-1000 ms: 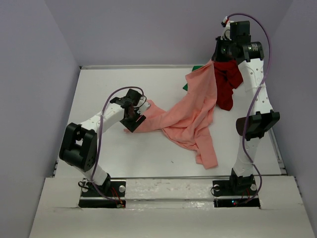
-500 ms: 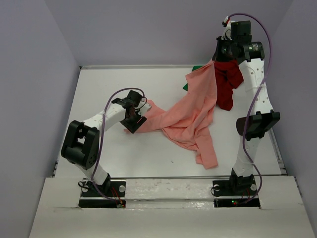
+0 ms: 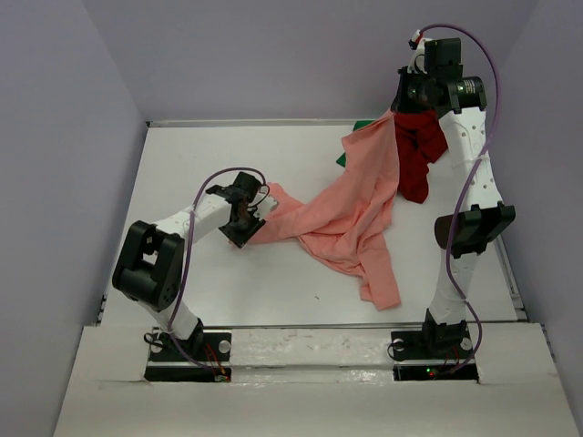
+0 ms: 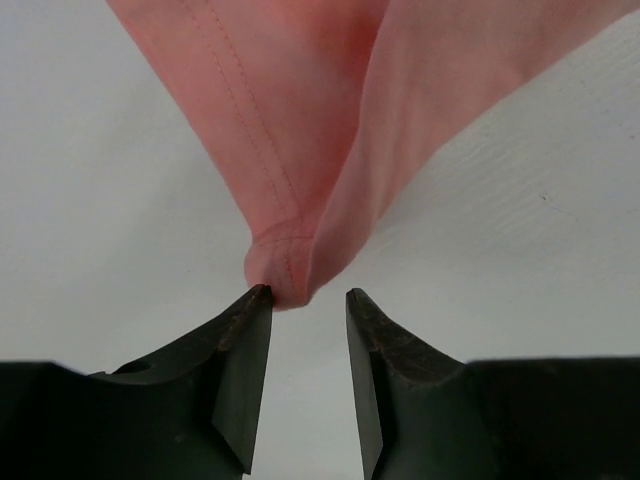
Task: Fold and stack the t-shirts
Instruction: Flatten the tshirt out
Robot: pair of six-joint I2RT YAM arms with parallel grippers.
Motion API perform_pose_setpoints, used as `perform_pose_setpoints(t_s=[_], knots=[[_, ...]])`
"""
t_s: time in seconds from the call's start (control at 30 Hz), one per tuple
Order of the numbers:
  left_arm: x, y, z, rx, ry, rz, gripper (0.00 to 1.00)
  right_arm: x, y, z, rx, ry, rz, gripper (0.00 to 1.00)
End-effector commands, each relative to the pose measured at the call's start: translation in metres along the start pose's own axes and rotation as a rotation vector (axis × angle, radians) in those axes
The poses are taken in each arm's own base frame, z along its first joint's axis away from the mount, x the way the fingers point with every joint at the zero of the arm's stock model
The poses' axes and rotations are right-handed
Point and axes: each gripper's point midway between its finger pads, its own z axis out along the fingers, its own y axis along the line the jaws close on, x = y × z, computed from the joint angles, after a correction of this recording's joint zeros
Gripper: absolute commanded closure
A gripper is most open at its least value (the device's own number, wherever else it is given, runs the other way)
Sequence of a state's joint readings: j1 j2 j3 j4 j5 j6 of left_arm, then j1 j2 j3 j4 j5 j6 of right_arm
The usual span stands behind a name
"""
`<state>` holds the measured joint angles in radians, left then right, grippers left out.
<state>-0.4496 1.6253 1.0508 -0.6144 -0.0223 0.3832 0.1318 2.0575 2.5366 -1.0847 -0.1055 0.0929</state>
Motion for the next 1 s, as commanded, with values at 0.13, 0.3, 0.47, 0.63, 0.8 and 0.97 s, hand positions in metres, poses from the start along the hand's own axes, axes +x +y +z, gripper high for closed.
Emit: perform_pose_setpoints(t_s=[0.13, 0.3, 0.47, 0.63, 0.8, 0.97], knots=[[0.002, 0.002, -0.008, -0.012, -0.033, 0.001, 0.55, -0.033, 0.003, -0.031, -0.007, -0.125, -0.022, 1.00], [0.002, 0.009, -0.008, -0.048, -0.029, 0.002, 0.45, -0.033, 0.003, -0.031, -0.007, -0.128, -0.022, 1.00], [-0.001, 0.015, -0.010, -0.080, -0.037, -0.001, 0.39, -0.034, 0.004, -0.031, -0.012, -0.129, -0.022, 1.00], [0.001, 0.014, -0.003, -0.074, -0.018, 0.001, 0.37, -0.034, 0.003, -0.030, -0.007, -0.128, -0.022, 1.00], [0.001, 0.013, 0.003, -0.058, 0.003, 0.001, 0.43, -0.034, 0.002, -0.030, -0.002, -0.129, -0.023, 1.00], [-0.001, 0.011, 0.001, -0.046, -0.011, -0.002, 0.61, -0.033, 0.002, -0.028, -0.002, -0.126, -0.023, 1.00]])
